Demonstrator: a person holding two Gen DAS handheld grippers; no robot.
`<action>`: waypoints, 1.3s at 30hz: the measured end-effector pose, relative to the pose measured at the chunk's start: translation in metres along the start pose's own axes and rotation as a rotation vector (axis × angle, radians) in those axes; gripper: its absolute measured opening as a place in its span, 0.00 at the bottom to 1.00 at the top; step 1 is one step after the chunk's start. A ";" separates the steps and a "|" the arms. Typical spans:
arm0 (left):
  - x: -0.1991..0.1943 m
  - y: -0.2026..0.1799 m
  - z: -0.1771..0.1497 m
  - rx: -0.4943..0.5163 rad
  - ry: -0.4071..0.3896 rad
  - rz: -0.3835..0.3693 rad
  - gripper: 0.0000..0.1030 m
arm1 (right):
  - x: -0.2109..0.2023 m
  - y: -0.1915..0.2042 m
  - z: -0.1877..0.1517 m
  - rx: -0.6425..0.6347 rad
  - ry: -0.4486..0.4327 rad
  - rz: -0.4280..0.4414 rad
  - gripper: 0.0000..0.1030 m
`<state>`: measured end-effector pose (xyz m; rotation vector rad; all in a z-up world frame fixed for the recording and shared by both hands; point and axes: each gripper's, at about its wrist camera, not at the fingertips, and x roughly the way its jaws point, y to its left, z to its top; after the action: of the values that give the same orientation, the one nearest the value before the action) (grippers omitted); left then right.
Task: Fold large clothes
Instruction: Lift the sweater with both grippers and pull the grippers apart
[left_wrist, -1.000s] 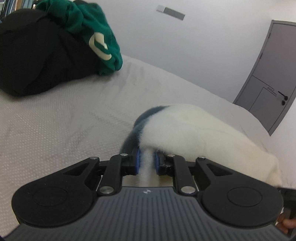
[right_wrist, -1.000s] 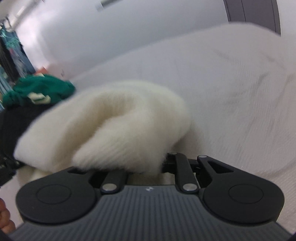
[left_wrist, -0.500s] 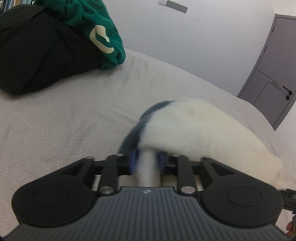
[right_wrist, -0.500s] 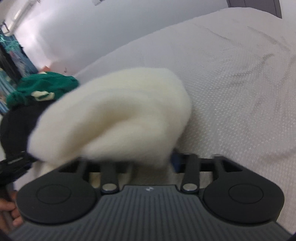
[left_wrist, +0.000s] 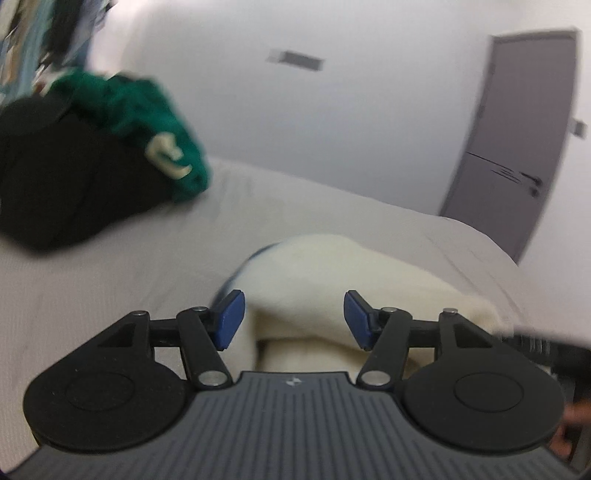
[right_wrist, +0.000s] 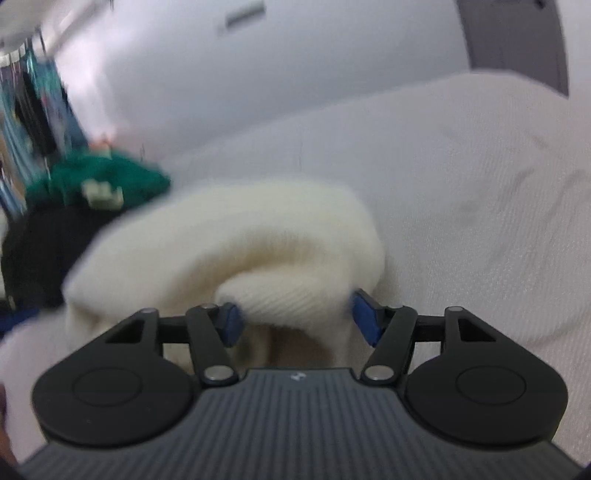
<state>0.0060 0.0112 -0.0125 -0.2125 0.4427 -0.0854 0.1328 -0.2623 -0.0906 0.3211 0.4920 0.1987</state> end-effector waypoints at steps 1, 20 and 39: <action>0.000 -0.009 -0.001 0.030 -0.006 -0.027 0.63 | -0.001 -0.001 0.004 0.005 -0.027 0.007 0.48; 0.081 -0.174 -0.050 0.603 -0.137 0.111 0.70 | -0.010 -0.035 0.029 0.216 -0.109 0.335 0.22; 0.018 -0.135 -0.006 0.302 -0.264 0.064 0.19 | 0.006 0.002 0.009 0.055 -0.060 0.195 0.23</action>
<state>0.0143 -0.1242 0.0048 0.0876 0.1698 -0.0590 0.1423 -0.2614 -0.0847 0.4283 0.4073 0.3637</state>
